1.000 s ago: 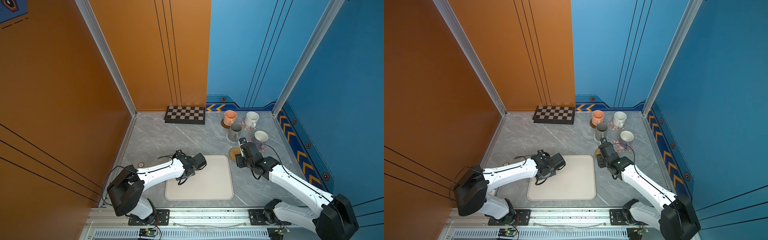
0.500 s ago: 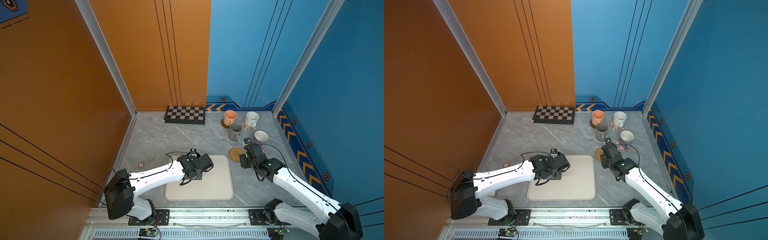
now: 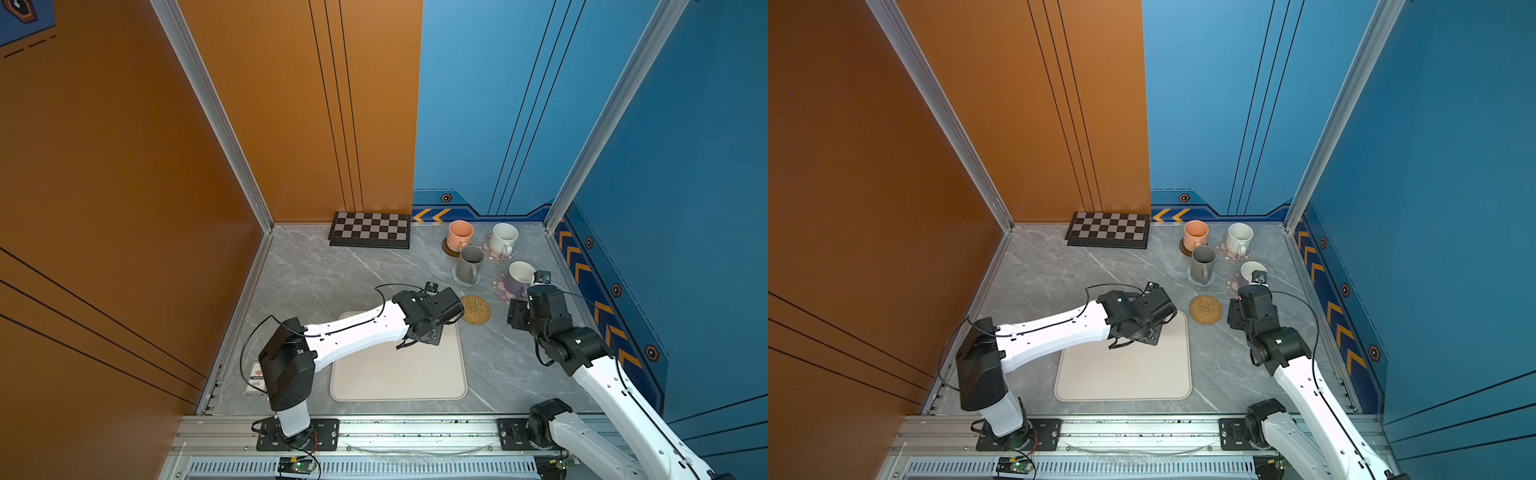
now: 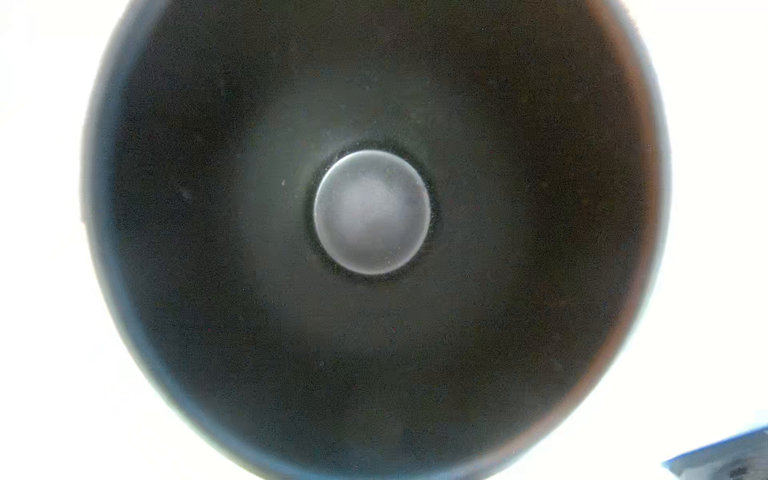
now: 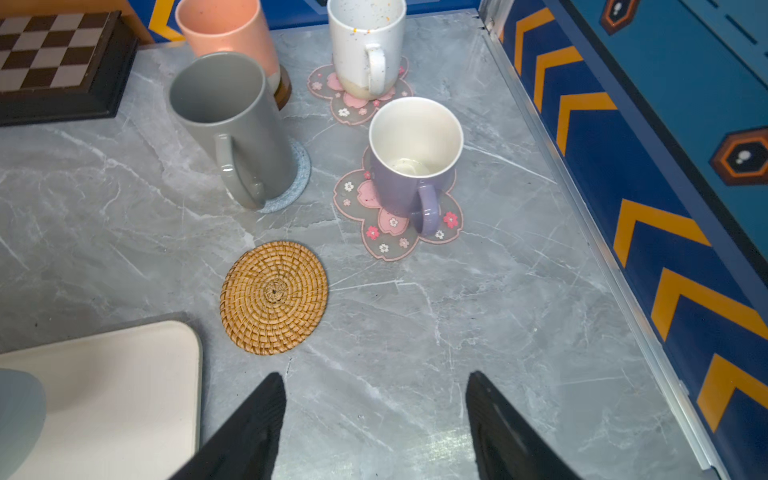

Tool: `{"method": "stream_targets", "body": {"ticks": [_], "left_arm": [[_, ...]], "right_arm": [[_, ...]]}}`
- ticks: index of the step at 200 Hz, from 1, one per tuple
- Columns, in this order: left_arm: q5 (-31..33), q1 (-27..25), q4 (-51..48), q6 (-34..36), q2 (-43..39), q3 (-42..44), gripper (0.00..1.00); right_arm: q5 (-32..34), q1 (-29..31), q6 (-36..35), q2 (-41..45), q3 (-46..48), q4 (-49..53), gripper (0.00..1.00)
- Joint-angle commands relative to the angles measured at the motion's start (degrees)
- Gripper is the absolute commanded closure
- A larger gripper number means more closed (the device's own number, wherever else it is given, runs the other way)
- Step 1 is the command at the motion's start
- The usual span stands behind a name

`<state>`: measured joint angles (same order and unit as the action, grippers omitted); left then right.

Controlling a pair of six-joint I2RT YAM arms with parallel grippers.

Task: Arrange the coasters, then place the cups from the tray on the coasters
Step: 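Carry the black mug with the left gripper toward the rattan coaster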

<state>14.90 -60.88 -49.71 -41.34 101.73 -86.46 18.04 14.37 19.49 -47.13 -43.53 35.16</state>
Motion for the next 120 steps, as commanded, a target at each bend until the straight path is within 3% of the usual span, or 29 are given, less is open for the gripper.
{"method": "stream_targets", "body": {"ticks": [1,38,120], "left_arm": [[-0.29,-0.38,0.50,2.24,2.03,-5.56,1.00],[-0.96,-0.52,0.50,1.15,7.80,-12.87,1.00],[-4.09,-1.26,0.59,-1.19,20.25,-26.97,1.00]], "right_arm": [[-1.05,-3.68,3.94,0.84,-1.30,3.05,0.28],[-3.35,-9.01,5.54,-1.03,-1.46,3.25,0.28],[-5.51,-12.20,5.74,-2.61,-1.71,1.76,0.28]]}}
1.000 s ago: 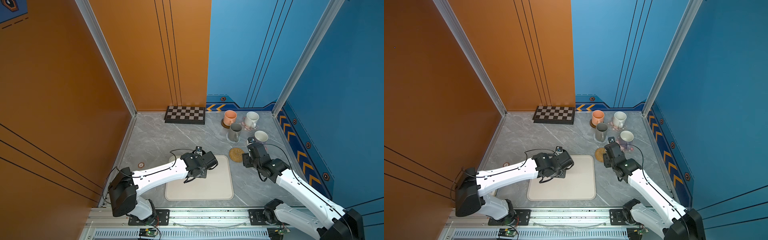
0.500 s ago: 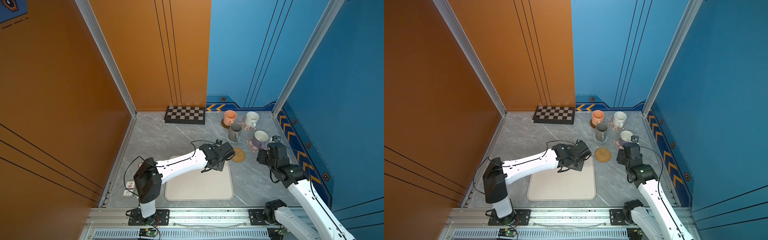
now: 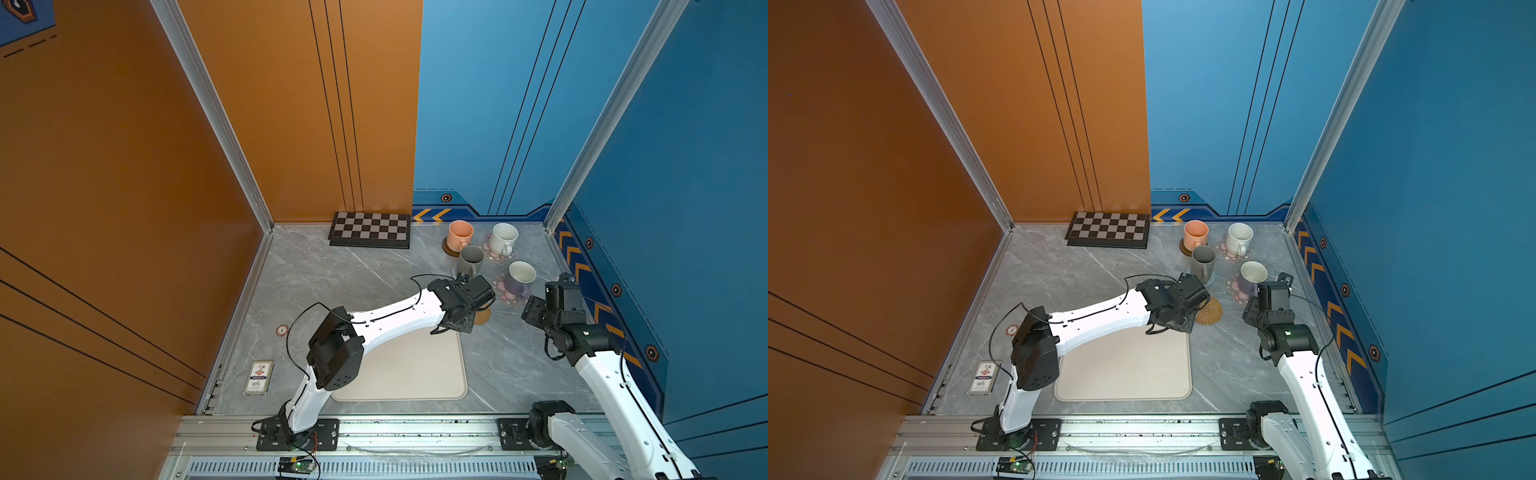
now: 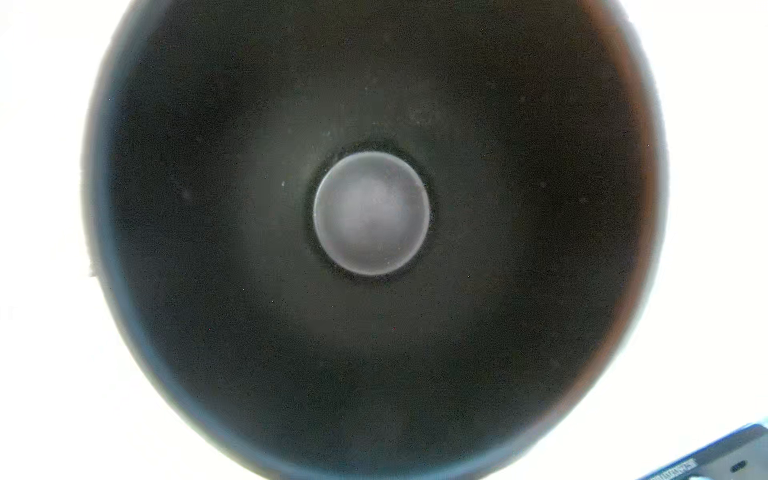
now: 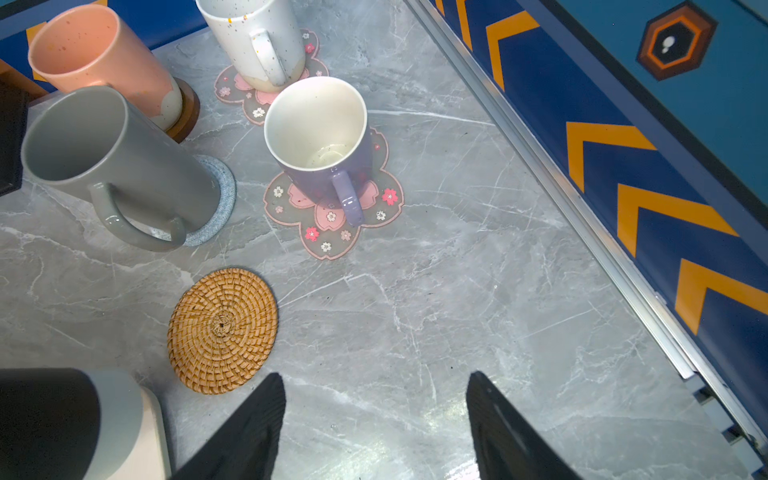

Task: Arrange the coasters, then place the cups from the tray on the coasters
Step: 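Carry the black mug with the left gripper toward the rattan coaster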

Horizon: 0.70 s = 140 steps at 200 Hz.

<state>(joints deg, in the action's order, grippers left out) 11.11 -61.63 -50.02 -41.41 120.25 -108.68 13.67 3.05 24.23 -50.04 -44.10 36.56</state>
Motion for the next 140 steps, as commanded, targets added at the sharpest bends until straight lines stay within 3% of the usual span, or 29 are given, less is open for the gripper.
{"method": "stream_targets", "body": {"ticks": [1,140], "left_arm": [[-0.30,-0.51,0.89,-1.17,1.83,-4.85,1.00],[-2.38,-0.07,0.83,-1.92,12.43,-16.62,1.00]], "right_arm": [[-1.16,-0.91,1.00,0.29,-1.16,0.36,0.28],[-4.75,-3.05,0.12,0.29,0.33,-1.05,0.28]]}}
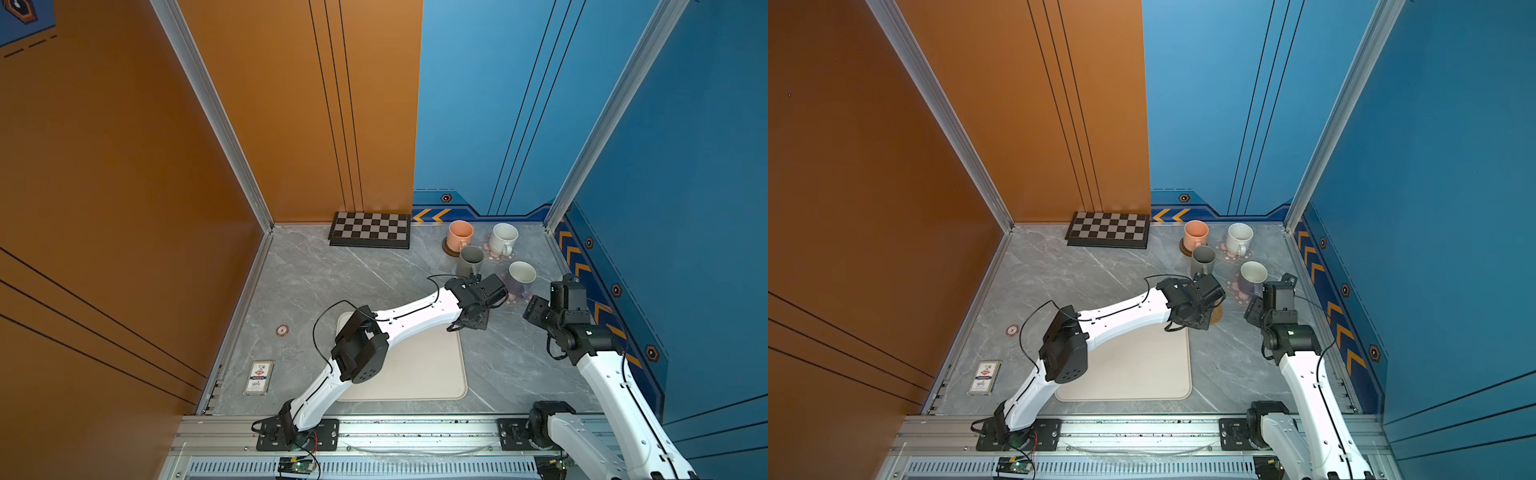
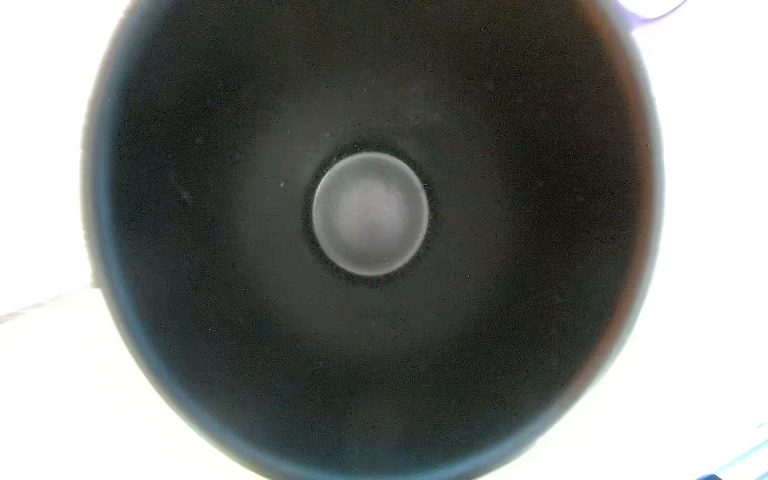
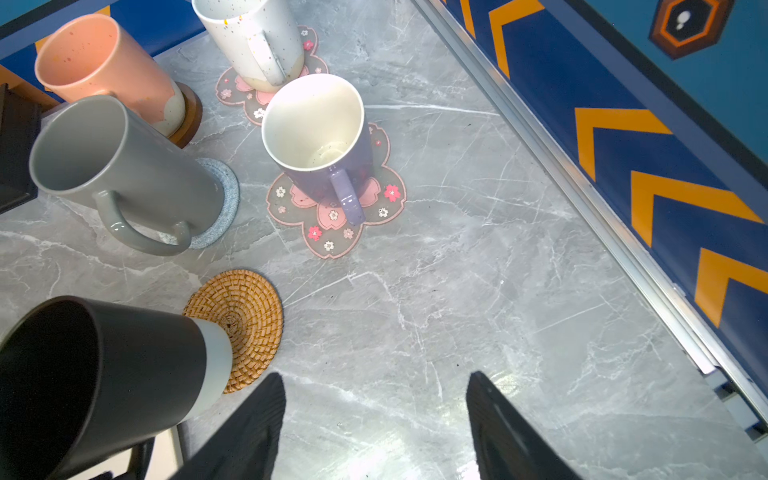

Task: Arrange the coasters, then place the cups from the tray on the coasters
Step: 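Carry the black mug with the left gripper toward the rattan coaster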

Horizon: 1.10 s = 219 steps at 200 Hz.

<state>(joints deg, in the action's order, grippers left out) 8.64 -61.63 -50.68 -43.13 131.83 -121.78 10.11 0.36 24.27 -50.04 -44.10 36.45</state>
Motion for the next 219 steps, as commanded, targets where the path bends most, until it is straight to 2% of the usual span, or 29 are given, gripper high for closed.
{"method": "stream_targets", "body": {"ticks": [1,219], "left_arm": [[0.07,-0.07,1.47,-0.20,0.91,-3.63,1.00],[2.36,0.28,0.18,1.45,5.91,-10.58,1.00]], "right_arm": [[-1.17,-0.36,0.07,0.29,0.37,-0.94,0.29],[-4.23,-1.06,-1.24,3.19,3.00,-2.25,0.28]]}}
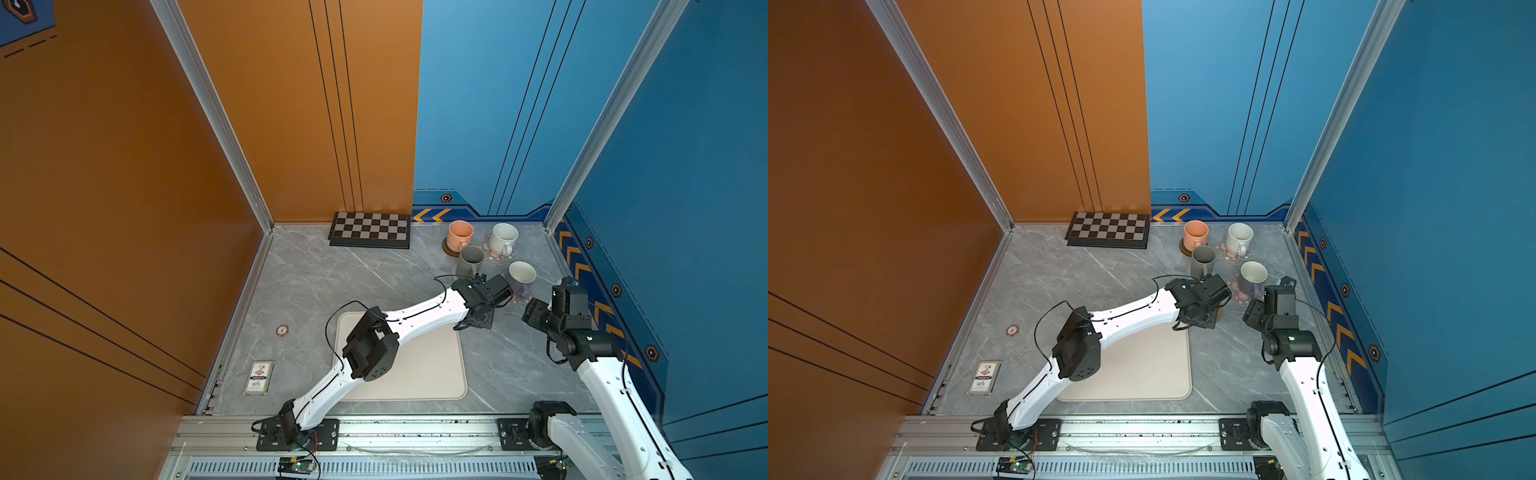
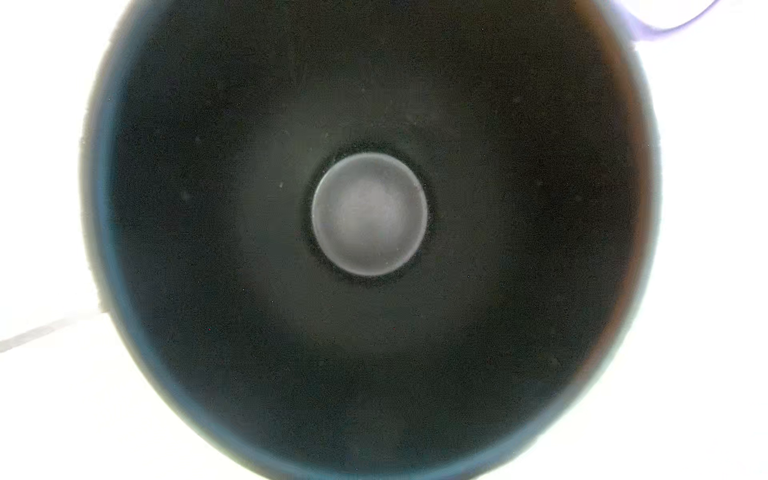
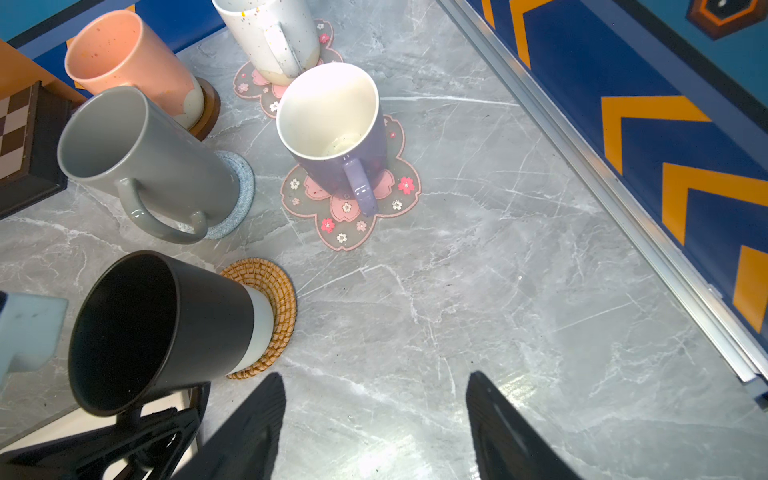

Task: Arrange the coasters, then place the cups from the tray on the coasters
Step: 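Carry the black mug with the left gripper toward the rattan coaster, then lower the black mug onto the rattan coaster with the left gripper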

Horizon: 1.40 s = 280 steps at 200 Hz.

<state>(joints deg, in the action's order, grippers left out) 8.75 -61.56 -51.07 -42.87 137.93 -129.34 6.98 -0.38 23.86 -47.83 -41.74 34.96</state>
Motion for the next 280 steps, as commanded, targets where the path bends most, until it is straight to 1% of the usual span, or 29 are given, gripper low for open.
{"method": "stream_targets", "body": {"ticks": [1,53,112,184,204,240,267,280], "left_arm": [[2.29,0.22,0.55,1.20,-0.20,-3.07,1.00],[4.00,0.50,-0.47,1.30,-0.03,-4.00,1.00],[2.16,1.15,-0.71,0.77,1.91,-4.93,1.00],[1.91,0.98,-0.72,-0.99,2.37,-3.76,1.00],[1.99,1.00,-0.71,-0.90,1.90,-3.56,0.92],[2.07,0.84,-0.70,-1.44,0.79,-2.32,0.86],[2.22,0.77,-0.70,-1.64,0.54,-1.88,0.78],[2.07,0.65,-0.66,-1.69,0.66,-2.03,0.76]], "right_arm": [[-1.14,-0.32,-0.83,0.99,0.62,-0.77,0.28],[-2.42,-0.32,0.03,1.17,1.11,-1.39,0.28],[-3.01,-0.32,0.49,2.65,1.96,-1.39,0.28],[-3.17,-0.32,0.58,3.40,2.27,-1.34,0.28],[-3.23,-0.32,0.66,3.78,2.31,-1.39,0.28],[-3.70,-0.32,0.89,4.06,2.42,-1.30,0.28],[-3.74,-0.32,0.84,4.53,2.62,-0.88,0.28],[-3.74,-0.32,0.85,4.85,2.57,-0.77,0.28]]}}
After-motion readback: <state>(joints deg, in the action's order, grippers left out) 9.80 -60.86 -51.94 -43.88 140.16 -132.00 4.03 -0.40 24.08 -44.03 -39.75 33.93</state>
